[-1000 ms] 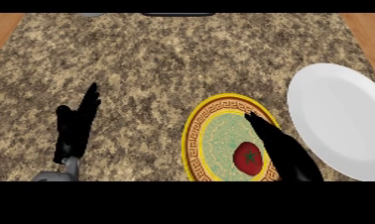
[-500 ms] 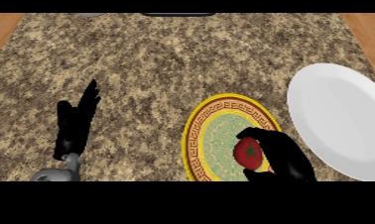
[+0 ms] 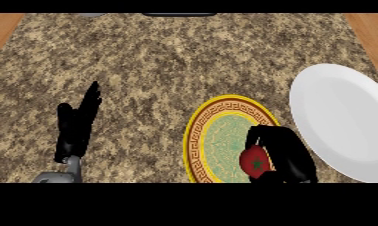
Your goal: Pick the tomato from the plate and place it in the plate
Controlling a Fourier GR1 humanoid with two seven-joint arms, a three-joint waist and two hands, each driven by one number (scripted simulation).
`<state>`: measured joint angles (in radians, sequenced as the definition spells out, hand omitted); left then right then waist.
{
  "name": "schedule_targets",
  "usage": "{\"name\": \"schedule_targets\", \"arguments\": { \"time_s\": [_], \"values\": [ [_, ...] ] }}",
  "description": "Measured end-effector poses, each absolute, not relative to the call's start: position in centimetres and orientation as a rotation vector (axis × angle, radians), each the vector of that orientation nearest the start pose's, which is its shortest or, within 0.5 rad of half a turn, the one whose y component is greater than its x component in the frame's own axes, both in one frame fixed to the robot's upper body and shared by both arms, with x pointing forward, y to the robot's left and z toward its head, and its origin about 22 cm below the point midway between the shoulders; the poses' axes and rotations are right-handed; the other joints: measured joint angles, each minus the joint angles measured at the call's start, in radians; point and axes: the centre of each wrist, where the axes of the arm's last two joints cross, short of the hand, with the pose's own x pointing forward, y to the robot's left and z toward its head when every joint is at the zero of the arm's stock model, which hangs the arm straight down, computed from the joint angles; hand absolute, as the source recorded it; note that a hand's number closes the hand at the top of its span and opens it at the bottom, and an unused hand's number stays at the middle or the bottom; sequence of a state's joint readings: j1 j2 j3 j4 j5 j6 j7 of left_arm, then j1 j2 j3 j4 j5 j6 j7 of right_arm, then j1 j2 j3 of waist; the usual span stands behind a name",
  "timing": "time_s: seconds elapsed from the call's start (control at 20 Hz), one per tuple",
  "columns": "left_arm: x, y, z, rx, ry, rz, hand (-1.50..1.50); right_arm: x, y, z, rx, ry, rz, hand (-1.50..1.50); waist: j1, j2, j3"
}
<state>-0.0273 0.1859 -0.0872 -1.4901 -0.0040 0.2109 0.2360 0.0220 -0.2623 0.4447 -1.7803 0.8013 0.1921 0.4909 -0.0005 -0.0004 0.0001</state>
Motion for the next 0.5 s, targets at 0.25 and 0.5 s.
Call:
{"name": "schedule_targets", "arguments": {
  "time_s": [0.25,0.5],
  "values": [
    [25.2,24.5,-1.2,0.246,-1.284,-0.033,0.0,23.5,-19.0,4.0,-0.69,-1.211,1.094,1.5,0.001,0.001,0.0],
    [25.2,25.1,-1.1,0.246,-1.282,-0.029,0.0,24.3,-19.8,5.1,-0.827,-1.303,1.047,1.5,0.0,0.0,0.0]
  ]
}}
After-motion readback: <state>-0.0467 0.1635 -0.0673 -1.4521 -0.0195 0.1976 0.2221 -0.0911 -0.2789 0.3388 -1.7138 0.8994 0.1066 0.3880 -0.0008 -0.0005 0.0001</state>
